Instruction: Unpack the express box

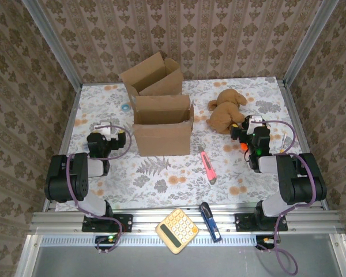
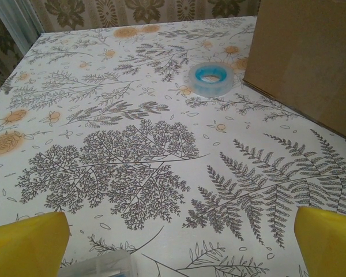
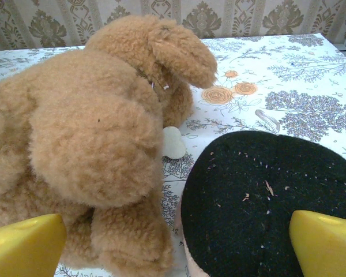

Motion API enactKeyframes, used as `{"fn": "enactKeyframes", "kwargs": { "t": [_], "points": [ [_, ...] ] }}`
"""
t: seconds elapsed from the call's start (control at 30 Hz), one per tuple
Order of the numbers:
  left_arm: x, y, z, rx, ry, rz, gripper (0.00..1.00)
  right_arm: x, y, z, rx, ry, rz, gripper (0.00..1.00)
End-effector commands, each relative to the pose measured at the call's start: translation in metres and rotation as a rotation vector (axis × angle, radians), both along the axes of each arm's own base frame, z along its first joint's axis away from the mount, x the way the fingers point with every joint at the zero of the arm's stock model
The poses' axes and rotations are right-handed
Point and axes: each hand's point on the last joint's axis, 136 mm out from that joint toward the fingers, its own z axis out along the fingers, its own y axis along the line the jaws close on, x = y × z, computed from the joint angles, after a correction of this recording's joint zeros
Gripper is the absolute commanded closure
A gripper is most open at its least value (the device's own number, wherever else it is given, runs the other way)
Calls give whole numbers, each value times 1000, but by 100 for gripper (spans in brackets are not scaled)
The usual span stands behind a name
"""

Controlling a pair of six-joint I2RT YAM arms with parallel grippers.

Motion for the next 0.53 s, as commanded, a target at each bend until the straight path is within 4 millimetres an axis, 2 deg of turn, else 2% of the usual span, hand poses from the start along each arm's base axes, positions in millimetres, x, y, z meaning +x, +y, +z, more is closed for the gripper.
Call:
{"fn": "enactKeyframes", "kwargs": {
  "t": [0.0, 0.5],
  "points": [
    [7, -5, 13, 23, -35, -24, 0, -3, 2, -5, 8, 17, 6, 0],
    [7, -5, 14, 27, -37, -22, 0, -3, 3, -5, 9, 18, 7, 0]
  ]
}}
